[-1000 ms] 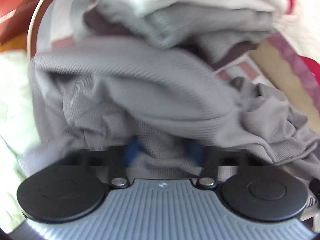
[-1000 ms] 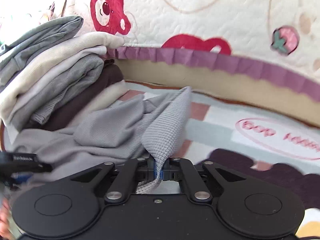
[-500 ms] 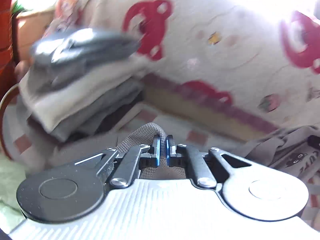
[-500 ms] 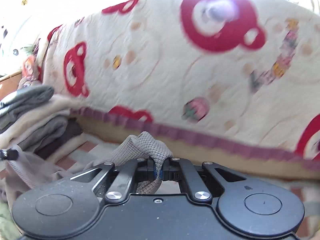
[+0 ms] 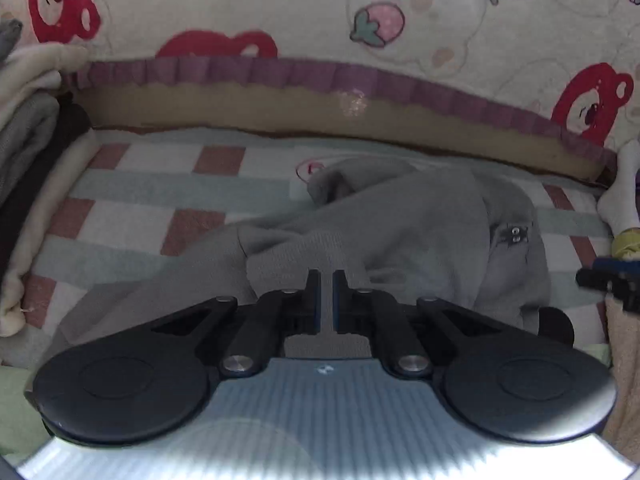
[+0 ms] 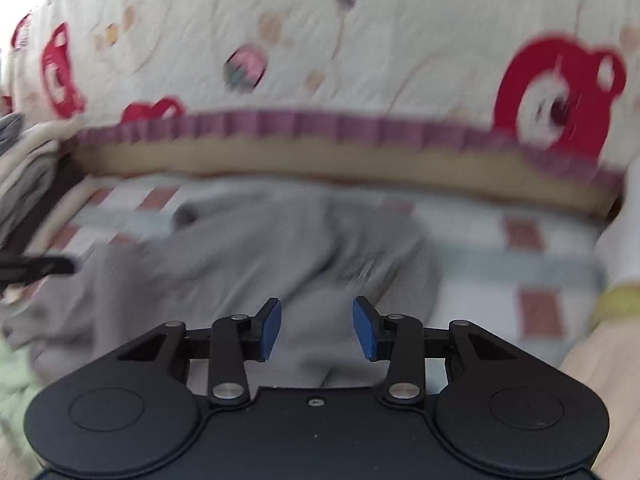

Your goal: Fold clothes

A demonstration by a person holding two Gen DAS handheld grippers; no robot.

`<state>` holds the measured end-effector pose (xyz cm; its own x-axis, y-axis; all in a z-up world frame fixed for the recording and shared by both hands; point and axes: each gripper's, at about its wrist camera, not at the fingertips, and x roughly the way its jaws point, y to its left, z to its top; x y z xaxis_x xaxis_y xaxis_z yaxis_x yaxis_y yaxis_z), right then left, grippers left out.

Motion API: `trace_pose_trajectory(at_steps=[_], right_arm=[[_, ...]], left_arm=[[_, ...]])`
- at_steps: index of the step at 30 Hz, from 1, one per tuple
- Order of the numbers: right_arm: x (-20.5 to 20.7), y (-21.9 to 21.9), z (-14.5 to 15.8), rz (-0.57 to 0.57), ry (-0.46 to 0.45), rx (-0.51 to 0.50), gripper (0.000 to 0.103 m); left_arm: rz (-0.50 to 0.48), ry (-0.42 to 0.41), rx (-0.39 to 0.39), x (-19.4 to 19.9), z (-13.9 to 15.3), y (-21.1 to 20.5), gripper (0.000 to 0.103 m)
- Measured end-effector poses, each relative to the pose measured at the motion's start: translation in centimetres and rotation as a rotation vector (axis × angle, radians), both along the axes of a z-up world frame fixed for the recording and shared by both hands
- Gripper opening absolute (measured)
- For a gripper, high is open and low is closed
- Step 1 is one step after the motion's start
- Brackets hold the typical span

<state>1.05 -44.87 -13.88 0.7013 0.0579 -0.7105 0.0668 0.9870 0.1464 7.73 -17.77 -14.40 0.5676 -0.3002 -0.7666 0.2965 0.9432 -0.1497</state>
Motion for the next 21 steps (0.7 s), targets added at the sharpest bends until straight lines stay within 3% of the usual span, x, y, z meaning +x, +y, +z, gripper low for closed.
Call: trace_pose_trajectory(at_steps=[3,7,11,15,21], right_arm=[[-2.8,2.1,-3.5,0.033,0.034,0.106,0.050],[-3.1,4.4,-4.9,0.058,0.046,0.169,0.051],[-3.5,6.7,-6.2,0.083,0.058,0.231,0.055],[-3.0,8.5,-6.8,0.087,0.080,0.198,0.056],[-2.6,10.1,-7.8,0.075,0.124,0.134,0.057]], left_arm=[[-0.007,0.048,-0.020,0.4,-2.9,0.4,0.005],[-0.012,0.119,-0.019,0.4,-6.3,1.2,0.007],[-0.038,0.163,-0.033,-0.3,-7.6,1.8,0.009],[-0.049,0.161,-0.029,-0.8,-7.6,1.4,0.027],[-0.036,0.163,-0.012,-1.0,-7.7,1.5,0.040]])
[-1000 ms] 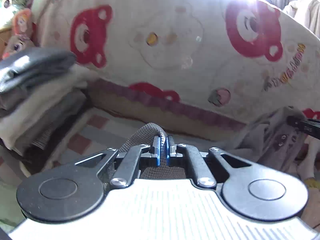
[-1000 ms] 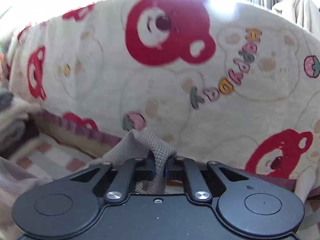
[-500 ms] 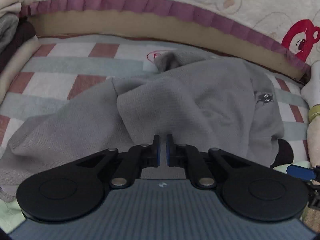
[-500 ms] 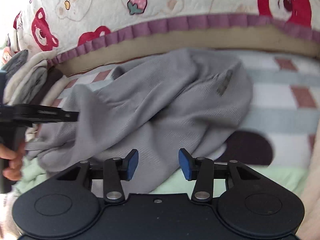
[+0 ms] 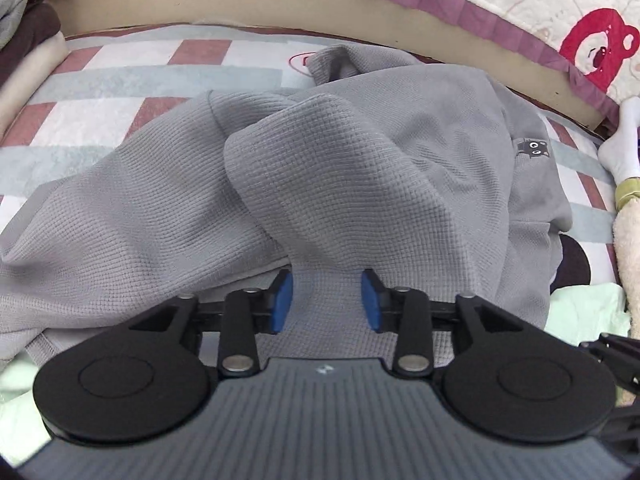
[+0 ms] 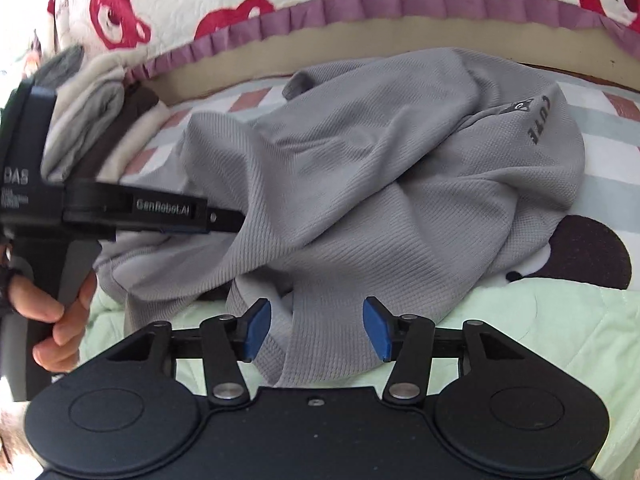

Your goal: Fold clothes

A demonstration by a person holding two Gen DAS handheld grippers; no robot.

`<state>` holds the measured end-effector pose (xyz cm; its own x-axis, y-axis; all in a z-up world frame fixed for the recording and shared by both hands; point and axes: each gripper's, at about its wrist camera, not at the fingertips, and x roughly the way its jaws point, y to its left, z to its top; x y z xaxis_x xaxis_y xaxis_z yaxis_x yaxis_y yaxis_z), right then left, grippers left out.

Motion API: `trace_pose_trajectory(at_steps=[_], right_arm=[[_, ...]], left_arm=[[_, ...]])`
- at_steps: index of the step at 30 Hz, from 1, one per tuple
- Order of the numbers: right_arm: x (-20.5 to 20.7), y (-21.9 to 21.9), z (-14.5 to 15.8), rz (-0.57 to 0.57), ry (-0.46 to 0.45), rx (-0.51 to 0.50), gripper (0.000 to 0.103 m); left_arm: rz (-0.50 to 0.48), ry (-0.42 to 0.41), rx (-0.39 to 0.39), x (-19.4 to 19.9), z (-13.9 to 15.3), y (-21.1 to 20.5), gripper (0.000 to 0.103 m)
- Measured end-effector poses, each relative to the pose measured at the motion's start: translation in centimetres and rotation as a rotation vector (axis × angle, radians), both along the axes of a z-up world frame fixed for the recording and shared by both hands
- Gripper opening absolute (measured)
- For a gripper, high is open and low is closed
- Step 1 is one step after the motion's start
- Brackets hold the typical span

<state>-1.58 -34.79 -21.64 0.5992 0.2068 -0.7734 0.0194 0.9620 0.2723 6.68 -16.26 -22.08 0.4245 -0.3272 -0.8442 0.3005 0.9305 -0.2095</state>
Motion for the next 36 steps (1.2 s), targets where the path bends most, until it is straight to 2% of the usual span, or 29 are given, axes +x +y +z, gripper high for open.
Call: trace_pose_trajectory(at_steps=[6,11,12,13,14,15,19,25,29,31,32,34,36], right_arm=[[0.4,1.6,-1.0,-0.005,0.042,-0.066,0.068],[0.5,2.2,-1.4,-0.016,0.048,-0.095,0.065],[0.5,1.9,-1.3,-0.022,0.032,-0.084,0.038],[0.4,1.5,-1.2,-0.028,0.017,-0.074,0.004],[0.4,1.2,-1.1,-0.034,0.001,-0.063,0.003],[0.2,0.8,-0.9,-0.040,-0.019,-0.062,0.003],[-1.8,-2.1,2.9,-0.058,-0.113,-0.181,0.003],[-4.2,-10.9,9.2,-0.123,-0.130,-0.426,0.001],[-2.6,-15.0,10.5,-0.214,-0.142,-0.630,0.001],[-1.2,-16.4,9.9,-0.259,-0.101,-0.685,0.001],[-0.6,-17.1,9.6,-0.285,-0.079,-0.691,0.002],[0.2,-17.8,8.8,-0.357,-0.029,-0.566,0.022],[-0.1,-17.4,8.1,-0.384,-0.042,-0.420,0.032]], left_arm=[[0.019,0.022,-0.001,0.2,-0.3,0.4,0.041],[0.028,0.025,0.008,0.3,-0.6,0.6,0.045],[0.029,0.026,0.009,0.3,-0.6,0.6,0.045],[0.029,0.028,0.009,0.3,-0.6,0.7,0.045],[0.029,0.030,0.009,0.3,-0.6,0.7,0.046],[0.031,0.029,0.008,0.4,-0.5,0.8,0.046],[0.047,-0.006,0.000,0.7,0.9,1.8,0.046],[0.101,-0.068,0.009,1.1,2.8,4.2,0.052],[0.150,-0.064,0.024,1.6,2.7,5.8,0.053],[0.172,-0.057,0.030,1.9,2.5,6.5,0.053],[0.175,-0.053,0.032,2.0,2.3,6.7,0.053],[0.173,-0.048,0.038,2.0,1.8,7.0,0.053],[0.167,-0.043,0.038,2.1,1.4,6.9,0.054]])
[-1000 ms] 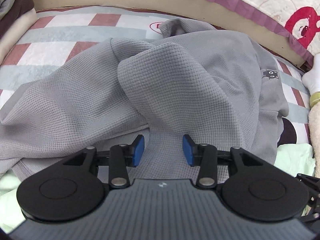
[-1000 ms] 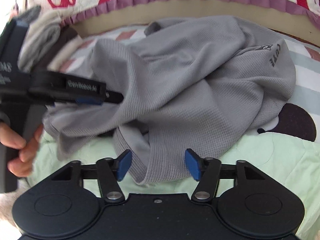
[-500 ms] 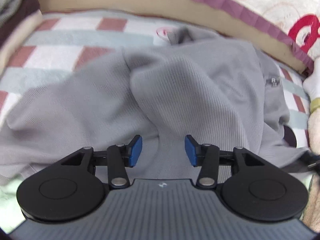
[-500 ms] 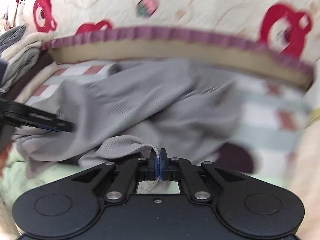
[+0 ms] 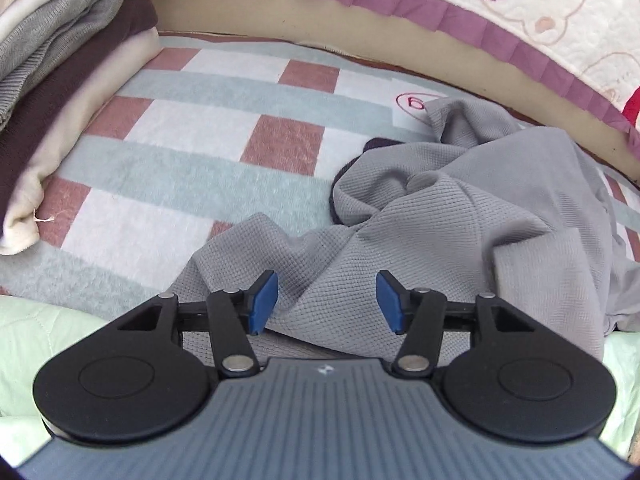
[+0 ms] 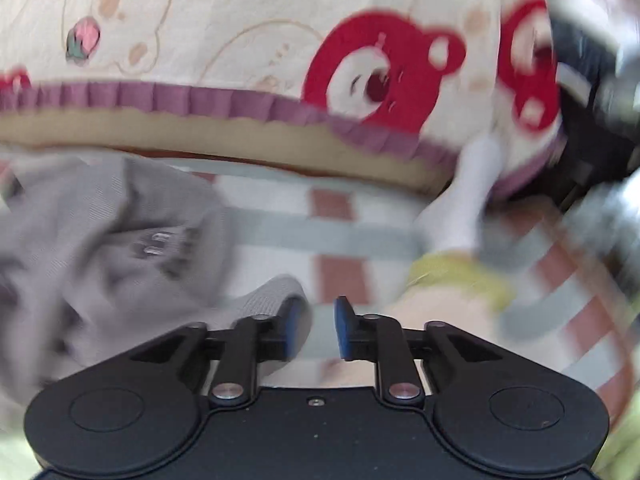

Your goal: Fold clothes

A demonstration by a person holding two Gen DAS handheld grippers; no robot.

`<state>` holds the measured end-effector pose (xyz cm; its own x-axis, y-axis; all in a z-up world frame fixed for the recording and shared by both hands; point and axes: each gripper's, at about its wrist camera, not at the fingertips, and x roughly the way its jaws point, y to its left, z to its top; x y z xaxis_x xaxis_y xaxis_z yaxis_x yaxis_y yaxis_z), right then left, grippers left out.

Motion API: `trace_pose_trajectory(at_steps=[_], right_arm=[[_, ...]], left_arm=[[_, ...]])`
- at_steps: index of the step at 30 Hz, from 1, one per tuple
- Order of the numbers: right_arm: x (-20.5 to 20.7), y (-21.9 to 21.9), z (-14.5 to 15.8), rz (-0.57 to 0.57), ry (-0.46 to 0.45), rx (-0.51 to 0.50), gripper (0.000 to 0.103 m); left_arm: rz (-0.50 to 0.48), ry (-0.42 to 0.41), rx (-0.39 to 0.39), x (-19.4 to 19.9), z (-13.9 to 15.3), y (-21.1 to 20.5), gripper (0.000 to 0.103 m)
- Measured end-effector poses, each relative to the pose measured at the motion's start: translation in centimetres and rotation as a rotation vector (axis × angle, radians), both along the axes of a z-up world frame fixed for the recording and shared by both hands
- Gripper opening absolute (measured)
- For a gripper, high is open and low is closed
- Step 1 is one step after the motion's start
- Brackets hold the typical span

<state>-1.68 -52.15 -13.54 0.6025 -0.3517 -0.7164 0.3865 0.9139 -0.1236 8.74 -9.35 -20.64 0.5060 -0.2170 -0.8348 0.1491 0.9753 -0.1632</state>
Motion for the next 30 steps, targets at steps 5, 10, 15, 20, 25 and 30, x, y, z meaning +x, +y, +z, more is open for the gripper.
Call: trace_pose_trajectory(at_steps=[5,10,15,20,25,30], right_arm=[[-2.8,4.8,-1.3,0.145,-0.108,0.276,0.039],[-1.9,11.5,-3.8,0.375,-0.058,0.400,0.054],[0.6,17.7,-5.8,0.525,-0.016,0.290,0.069],[3.0,20.3,-6.9,0.607,0.028,0.127,0.006],[-2.0,15.3,-0.4,0.600,-0.108,0.369,0.002],[-8.3,11.0,2.1,0.473,0.013,0.205,0.002]], left_arm=[[-0.026,0.003,-0.005,-0.1,-0.4,-0.6,0.057],[0.004,0.025,0.020,0.1,-0.8,-0.5,0.058],[0.088,0.034,-0.016,0.5,-0.9,1.9,0.062],[0.105,0.114,-0.127,0.6,-2.0,3.7,0.071],[0.059,0.074,-0.086,0.0,-1.3,2.9,0.070],[0.012,0.016,-0.043,-0.3,0.1,1.9,0.071]])
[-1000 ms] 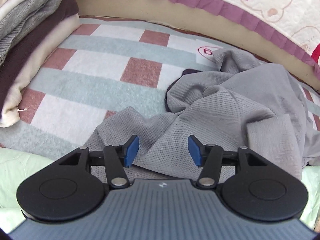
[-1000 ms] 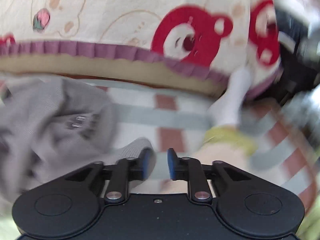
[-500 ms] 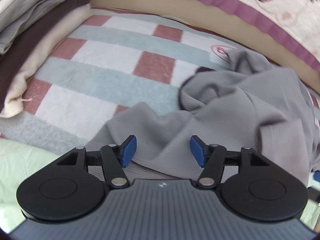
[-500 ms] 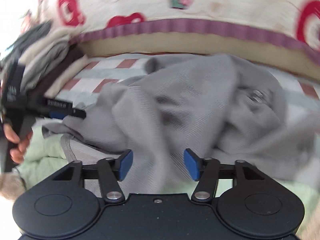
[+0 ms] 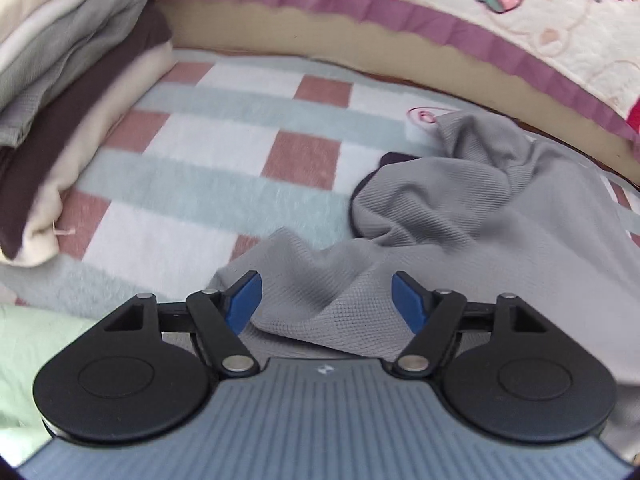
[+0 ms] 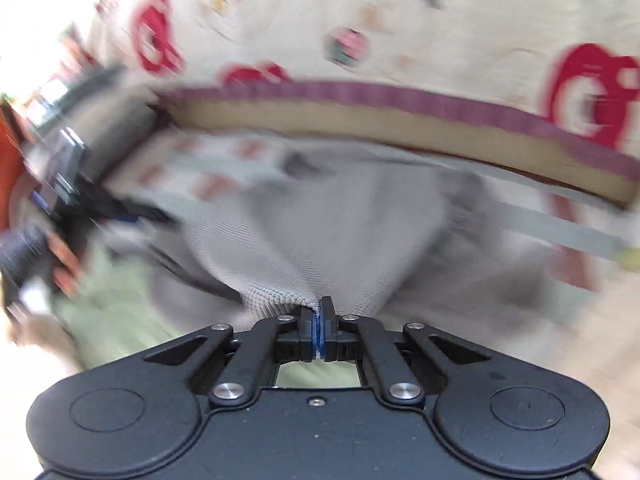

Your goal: Fold clothes

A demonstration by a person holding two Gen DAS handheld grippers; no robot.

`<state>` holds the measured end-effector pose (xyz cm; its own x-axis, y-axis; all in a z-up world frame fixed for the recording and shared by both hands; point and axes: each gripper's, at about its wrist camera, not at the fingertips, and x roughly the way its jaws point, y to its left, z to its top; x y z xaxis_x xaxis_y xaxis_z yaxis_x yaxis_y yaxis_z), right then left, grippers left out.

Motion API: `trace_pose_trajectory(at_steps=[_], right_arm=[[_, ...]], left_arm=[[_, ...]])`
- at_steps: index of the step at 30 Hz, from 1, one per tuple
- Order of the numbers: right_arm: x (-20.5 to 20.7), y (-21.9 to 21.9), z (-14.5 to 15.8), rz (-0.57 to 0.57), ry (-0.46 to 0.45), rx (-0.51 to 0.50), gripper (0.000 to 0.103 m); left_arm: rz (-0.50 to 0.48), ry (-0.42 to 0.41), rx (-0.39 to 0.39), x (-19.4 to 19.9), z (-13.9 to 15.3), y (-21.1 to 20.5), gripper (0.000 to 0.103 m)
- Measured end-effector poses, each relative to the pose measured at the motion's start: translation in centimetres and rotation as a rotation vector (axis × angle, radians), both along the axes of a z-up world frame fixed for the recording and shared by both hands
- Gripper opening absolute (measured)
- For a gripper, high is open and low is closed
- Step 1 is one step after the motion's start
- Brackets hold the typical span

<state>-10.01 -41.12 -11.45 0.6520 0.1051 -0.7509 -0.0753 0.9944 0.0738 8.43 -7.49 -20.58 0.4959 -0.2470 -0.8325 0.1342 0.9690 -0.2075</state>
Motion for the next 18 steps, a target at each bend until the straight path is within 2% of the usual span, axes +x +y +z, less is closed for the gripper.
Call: trace_pose_trajectory(at_steps=[3,6,9,12,13,16,18], right_arm=[[-1.3,-1.7,-1.2,-0.075,0.089,-0.153,0.002],[-1.7,-3.0,-2.2,-0.103,0.162,-0.150,0.002],[-1.3,-2.5,-2.3,-0.125,0.150,-0.122,0.008],[-0.6,-1.0,-1.7,-0.123,0.091,-0.110,0.036],[-0.5,-0.6,-1.4,-0.110,0.065,-0.080,0.039],[-0.1,0.8,-0.8,-0.057,0.009,0.010,0.042],[0.3,1.9,-1.2,-0.013,0.015,0.011,0.043]], left_arm=[[-0.032,-0.031,0.018,-0.3,0.7,-0.7,0.071],[-0.094,-0.031,-0.020,-1.1,0.7,-1.9,0.071],[-0.157,-0.030,-0.058,-2.0,0.6,-3.1,0.071],[-0.219,-0.030,-0.096,-2.9,0.6,-4.3,0.071],[-0.240,-0.029,-0.109,-3.2,0.6,-4.6,0.071],[-0.304,-0.024,-0.153,-4.0,0.5,-5.9,0.071],[-0.352,0.000,-0.212,-4.4,0.4,-7.4,0.071]])
